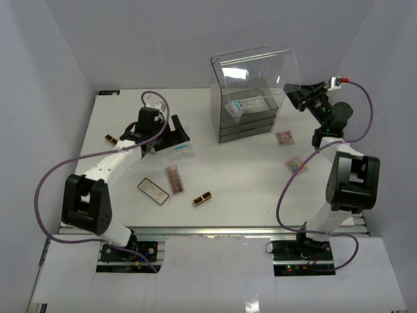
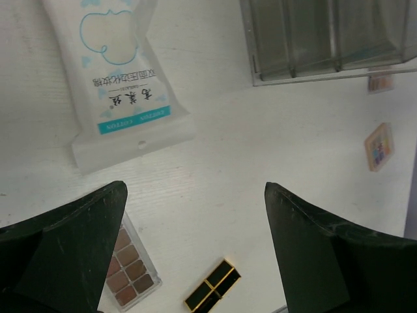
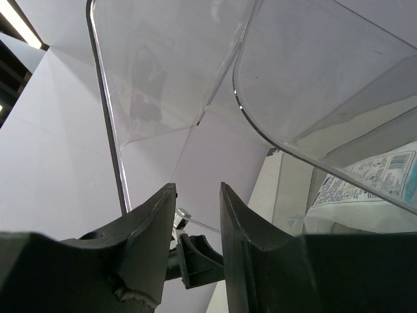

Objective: Organize the makeup

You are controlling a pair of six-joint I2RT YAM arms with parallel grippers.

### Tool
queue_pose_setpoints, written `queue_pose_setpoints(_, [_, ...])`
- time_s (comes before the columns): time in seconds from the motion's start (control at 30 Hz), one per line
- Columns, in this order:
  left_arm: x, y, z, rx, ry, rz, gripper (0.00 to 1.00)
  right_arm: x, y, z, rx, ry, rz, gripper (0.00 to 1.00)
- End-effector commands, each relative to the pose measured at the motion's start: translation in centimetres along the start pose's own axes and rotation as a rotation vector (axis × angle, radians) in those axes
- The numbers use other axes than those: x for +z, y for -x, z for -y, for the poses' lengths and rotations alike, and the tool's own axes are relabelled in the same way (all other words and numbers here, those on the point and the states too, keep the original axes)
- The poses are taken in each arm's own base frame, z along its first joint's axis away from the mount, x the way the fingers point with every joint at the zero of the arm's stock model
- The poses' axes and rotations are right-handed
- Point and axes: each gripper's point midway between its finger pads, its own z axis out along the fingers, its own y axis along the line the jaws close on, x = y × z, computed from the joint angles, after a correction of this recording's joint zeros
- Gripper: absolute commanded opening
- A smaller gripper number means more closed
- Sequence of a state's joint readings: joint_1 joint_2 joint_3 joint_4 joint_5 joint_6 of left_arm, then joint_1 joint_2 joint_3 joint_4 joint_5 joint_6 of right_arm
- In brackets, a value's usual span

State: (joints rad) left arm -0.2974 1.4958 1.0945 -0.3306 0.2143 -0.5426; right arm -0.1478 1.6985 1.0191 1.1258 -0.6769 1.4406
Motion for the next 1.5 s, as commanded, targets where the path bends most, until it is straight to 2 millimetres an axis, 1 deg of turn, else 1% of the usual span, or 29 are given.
queue_pose_setpoints(0.0, [0.7,1.8,-1.1,0.089,0.094,0.026,0.98,0.5,0.9,-4.6,-0.094,0.113,0.01,0.4])
queue_pose_setpoints(0.13, [2.8,1.9,-2.1,0.14,0.168,0.007,0.98,0.4,0.8,-4.3,-0.091,0.11,0.009,0.4])
queue_pose_setpoints(0.2, [4.2,2.0,-3.0,0.163,0.221,-0.003,0.98,0.4,0.8,-4.2,-0.092,0.109,0.009,0.4])
queue_pose_setpoints(0.27, [5.3,2.5,-3.2,0.18,0.239,-0.004,0.96,0.4,0.7,-4.0,-0.089,0.107,0.006,0.4])
queue_pose_setpoints(0.33, [6.5,2.9,-3.3,0.187,0.245,-0.01,0.89,0.3,0.6,-3.9,-0.089,0.106,0.002,0.4])
queue_pose_setpoints(0.37, [7.3,2.6,-3.5,0.188,0.249,-0.026,0.87,0.3,0.6,-3.9,-0.092,0.106,0.001,0.4])
queue_pose_setpoints(0.4, [7.6,3.1,-3.1,0.192,0.239,-0.018,0.83,0.2,0.5,-3.9,-0.09,0.105,0.0,0.4])
queue_pose_setpoints(0.43, [8.0,2.8,-3.3,0.19,0.242,-0.031,0.83,0.2,0.5,-3.8,-0.091,0.104,-0.001,0.4])
queue_pose_setpoints(0.5, [8.8,3.6,-2.8,0.191,0.234,-0.025,0.72,0.2,0.4,-3.8,-0.092,0.104,-0.006,0.4])
queue_pose_setpoints(0.53, [9.3,3.7,-2.9,0.19,0.241,-0.03,0.67,0.2,0.4,-3.7,-0.093,0.102,-0.004,0.4])
queue_pose_setpoints(0.57, [9.6,3.6,-3.1,0.191,0.248,-0.035,0.58,0.2,0.3,-3.7,-0.093,0.102,-0.006,0.4])
queue_pose_setpoints(0.6, [9.9,3.5,-3.3,0.192,0.257,-0.043,0.53,0.2,0.3,-3.7,-0.093,0.102,-0.007,0.4])
queue_pose_setpoints(0.67, [10.3,3.0,-3.8,0.194,0.28,-0.065,0.49,0.1,0.2,-3.7,-0.092,0.101,-0.01,0.4])
queue_pose_setpoints(0.83, [10.2,2.5,-4.4,0.203,0.298,-0.078,0.43,0.1,0.1,-3.6,-0.091,0.1,-0.01,0.4])
queue_pose_setpoints(1.07, [9.5,2.4,-4.1,0.216,0.284,-0.079,0.22,-0.1,0.1,-3.8,-0.093,0.102,-0.01,0.4])
queue_pose_setpoints(1.17, [9.3,2.4,-3.9,0.218,0.272,-0.08,0.11,-0.1,0.1,-3.9,-0.095,0.103,-0.01,0.4])
queue_pose_setpoints(1.27, [8.8,2.6,-3.5,0.219,0.257,-0.073,0.04,-0.2,0.0,-3.9,-0.095,0.103,-0.013,0.4])
queue_pose_setpoints(1.43, [6.5,3.9,-1.4,0.233,0.196,-0.01,0.0,-0.2,-0.1,-3.9,-0.093,0.102,-0.014,0.4])
queue_pose_setpoints(1.47, [5.7,4.2,-0.8,0.244,0.177,0.004,0.0,-0.2,-0.1,-3.8,-0.093,0.101,-0.013,0.4])
